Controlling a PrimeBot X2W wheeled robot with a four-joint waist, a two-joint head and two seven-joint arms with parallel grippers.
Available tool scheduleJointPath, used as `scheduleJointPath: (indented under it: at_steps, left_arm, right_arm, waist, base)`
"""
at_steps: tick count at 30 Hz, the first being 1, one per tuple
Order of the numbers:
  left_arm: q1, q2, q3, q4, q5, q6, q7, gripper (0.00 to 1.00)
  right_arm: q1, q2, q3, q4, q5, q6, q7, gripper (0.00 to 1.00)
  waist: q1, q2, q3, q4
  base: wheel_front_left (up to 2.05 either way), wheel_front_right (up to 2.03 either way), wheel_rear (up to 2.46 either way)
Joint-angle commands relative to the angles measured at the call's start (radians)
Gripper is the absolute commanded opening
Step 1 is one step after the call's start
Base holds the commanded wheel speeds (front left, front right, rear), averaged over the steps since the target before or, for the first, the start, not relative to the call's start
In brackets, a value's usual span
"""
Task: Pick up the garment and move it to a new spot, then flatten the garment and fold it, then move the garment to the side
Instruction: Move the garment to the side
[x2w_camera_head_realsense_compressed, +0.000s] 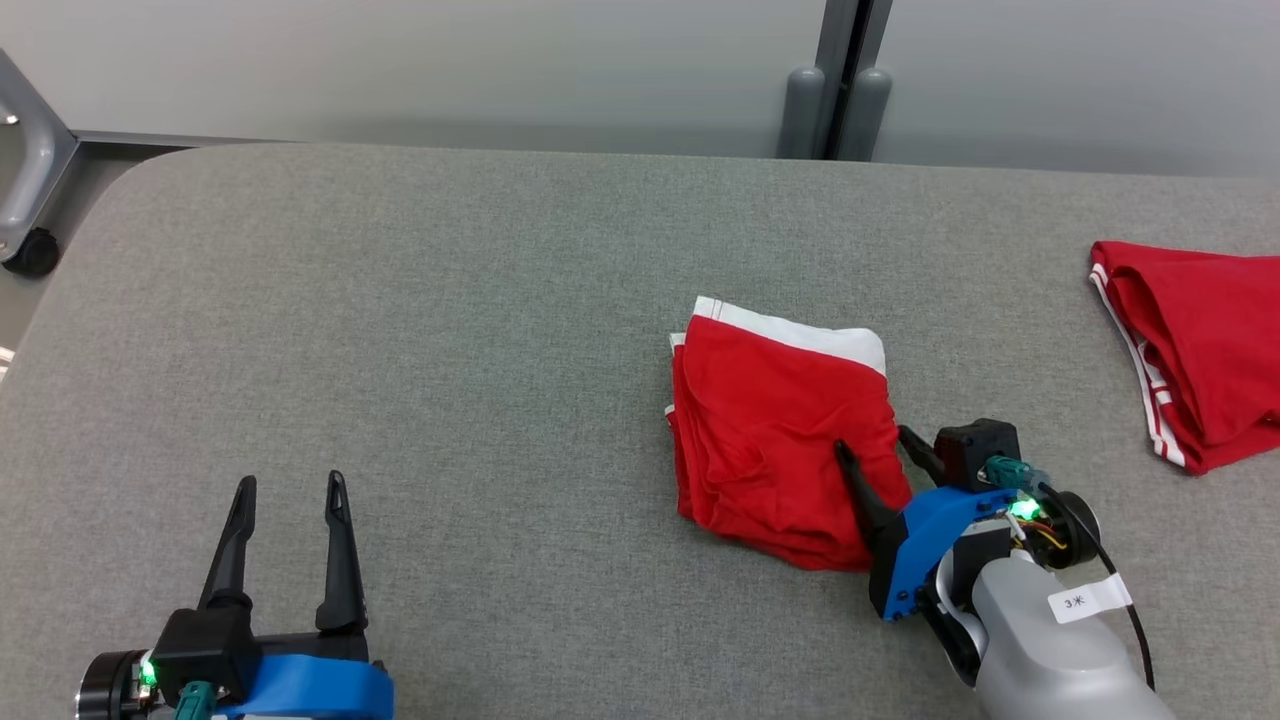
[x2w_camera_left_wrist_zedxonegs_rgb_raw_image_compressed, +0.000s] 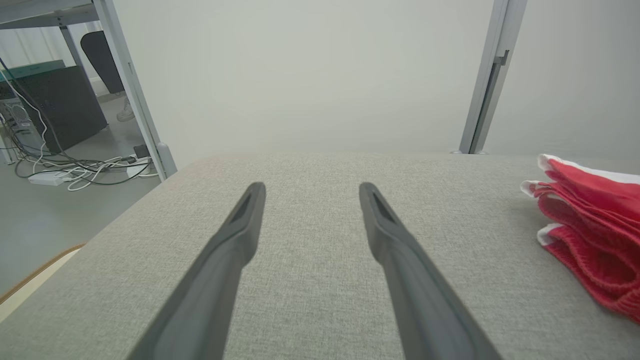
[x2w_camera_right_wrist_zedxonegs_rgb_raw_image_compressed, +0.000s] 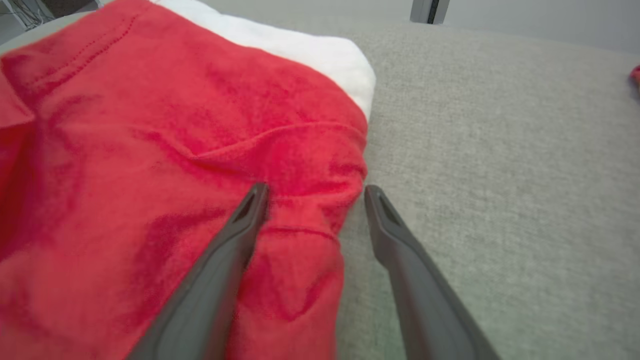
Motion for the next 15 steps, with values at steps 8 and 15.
scheduleJointPath:
  at_steps: [8,15]
  left_arm:
    - [-0.034,-0.001,-0.007,0.011,-0.002,-0.005,-0.004,1.00]
    - [-0.022,-0.001,-0.005,0.015,-0.014,0.001,-0.004,1.00]
  right_arm:
    - [0.015,0.004,0.086,0.048,0.098,0.001,0.003,1.00]
    - [0.014,0.004,0.186,0.045,0.206,0.001,0.010,0.00]
  waist:
    - [-0.0001,0.0000,0.009,0.010]
    - [-0.0001,0.0000,0.003,0.005]
  base:
    - [0.00,0.00,0.00]
    - [0.00,0.00,0.00]
